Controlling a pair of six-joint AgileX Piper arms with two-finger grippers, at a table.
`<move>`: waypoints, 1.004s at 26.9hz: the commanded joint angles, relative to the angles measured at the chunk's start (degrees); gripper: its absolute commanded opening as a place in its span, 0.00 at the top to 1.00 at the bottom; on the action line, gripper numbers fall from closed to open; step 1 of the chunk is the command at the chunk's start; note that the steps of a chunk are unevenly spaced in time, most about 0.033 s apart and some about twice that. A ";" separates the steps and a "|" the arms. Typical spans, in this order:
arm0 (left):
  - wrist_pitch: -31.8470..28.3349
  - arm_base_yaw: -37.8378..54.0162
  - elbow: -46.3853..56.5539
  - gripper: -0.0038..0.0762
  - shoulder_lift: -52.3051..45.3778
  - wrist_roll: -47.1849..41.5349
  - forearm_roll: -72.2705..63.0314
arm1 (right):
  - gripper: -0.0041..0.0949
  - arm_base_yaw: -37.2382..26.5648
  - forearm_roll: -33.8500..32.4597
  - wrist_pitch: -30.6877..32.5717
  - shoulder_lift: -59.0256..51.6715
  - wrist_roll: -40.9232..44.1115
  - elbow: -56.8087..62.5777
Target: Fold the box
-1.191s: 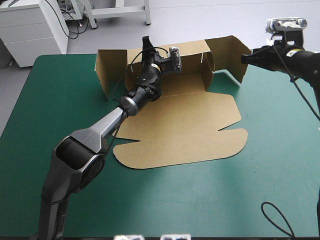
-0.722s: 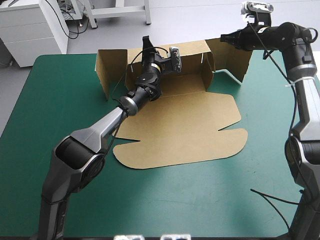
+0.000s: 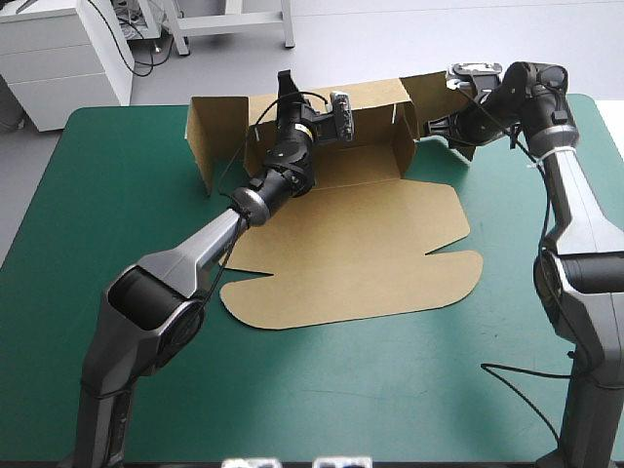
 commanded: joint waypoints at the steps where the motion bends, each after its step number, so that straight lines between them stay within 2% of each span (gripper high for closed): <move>1: 0.14 -0.10 -1.87 0.96 -3.66 -1.63 0.33 | 0.97 0.13 2.39 2.28 -5.72 -1.29 -0.15; 3: 0.57 -0.10 -1.87 0.96 -3.66 -1.63 0.33 | 0.97 0.13 4.37 2.28 -8.45 -2.48 2.12; 9: 1.94 -0.21 -1.87 0.96 -3.66 -0.93 0.33 | 0.97 0.13 0.55 2.28 -16.98 -2.58 11.08; 14: 4.13 -0.21 -1.87 0.96 -3.66 -1.22 0.33 | 0.97 0.13 -0.79 2.18 -24.70 -5.61 24.62; 20: 4.01 -0.21 -1.87 0.96 -3.66 -1.22 0.33 | 0.97 0.13 -1.70 1.41 -35.32 -10.38 37.51; 24: 4.01 -0.21 -1.87 0.96 -3.66 -1.22 0.33 | 0.97 0.13 -5.95 -1.69 -42.21 -8.40 41.45; 27: 4.30 -0.21 -1.87 0.96 -3.66 -2.85 -0.08 | 0.98 0.13 -4.35 -8.30 -47.71 -6.99 41.66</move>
